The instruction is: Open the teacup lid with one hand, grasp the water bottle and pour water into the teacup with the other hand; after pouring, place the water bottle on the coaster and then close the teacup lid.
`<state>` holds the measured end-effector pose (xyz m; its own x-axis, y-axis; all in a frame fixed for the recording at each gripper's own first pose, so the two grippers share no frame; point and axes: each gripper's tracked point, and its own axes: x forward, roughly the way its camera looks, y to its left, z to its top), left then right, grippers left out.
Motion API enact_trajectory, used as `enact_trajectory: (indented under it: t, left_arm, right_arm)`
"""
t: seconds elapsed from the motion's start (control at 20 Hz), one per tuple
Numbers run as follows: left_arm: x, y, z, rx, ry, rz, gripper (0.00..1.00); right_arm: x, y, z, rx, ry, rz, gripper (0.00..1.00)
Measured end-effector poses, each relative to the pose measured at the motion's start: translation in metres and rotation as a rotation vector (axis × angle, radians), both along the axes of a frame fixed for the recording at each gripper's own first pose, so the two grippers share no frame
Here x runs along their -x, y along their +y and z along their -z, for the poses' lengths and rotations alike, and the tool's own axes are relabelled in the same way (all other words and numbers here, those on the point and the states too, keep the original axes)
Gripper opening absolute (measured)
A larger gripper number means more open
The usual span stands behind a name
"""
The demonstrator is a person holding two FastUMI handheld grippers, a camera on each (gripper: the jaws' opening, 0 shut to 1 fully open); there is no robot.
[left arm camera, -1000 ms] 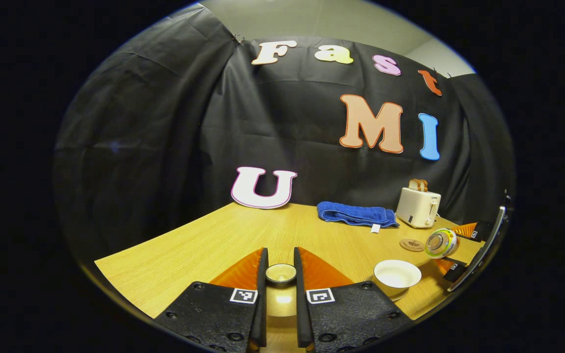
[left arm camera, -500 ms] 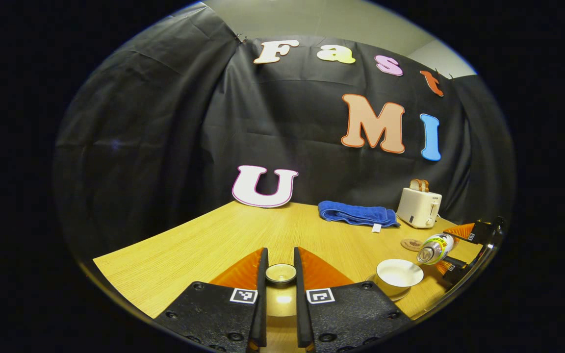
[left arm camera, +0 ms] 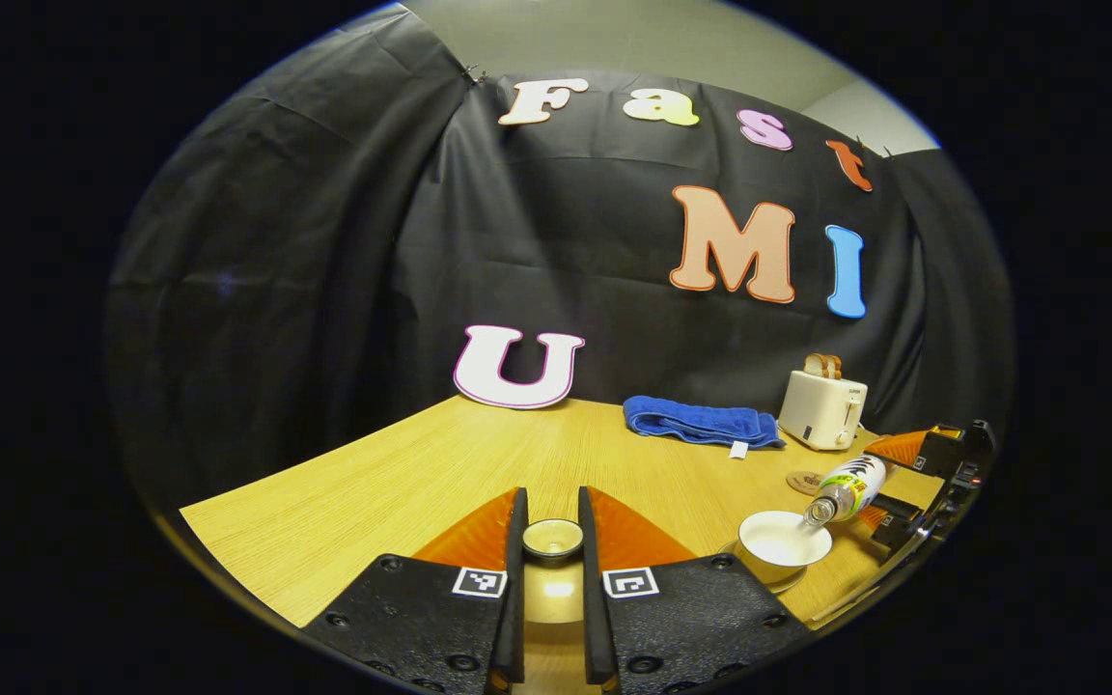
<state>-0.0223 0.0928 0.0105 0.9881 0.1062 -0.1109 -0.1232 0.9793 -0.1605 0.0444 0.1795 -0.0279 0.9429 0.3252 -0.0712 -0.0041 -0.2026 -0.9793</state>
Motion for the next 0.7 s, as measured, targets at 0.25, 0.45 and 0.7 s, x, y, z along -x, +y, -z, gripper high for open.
enact_trajectory:
  t: [0.25,0.45,0.7]
  left_arm:
    - [0.0,-0.002,0.0,0.009,0.006,0.001,0.21]
    - [0.002,-0.002,0.001,0.01,0.011,0.001,0.22]
    - [0.001,-0.002,0.0,0.01,0.009,0.004,0.22]
  right_arm:
    - [-0.002,0.001,-0.005,0.063,-0.033,-0.015,0.7]
    - [-0.003,0.004,-0.011,0.103,-0.054,-0.025,0.69]
    - [-0.003,0.007,-0.015,0.141,-0.076,-0.044,0.69]
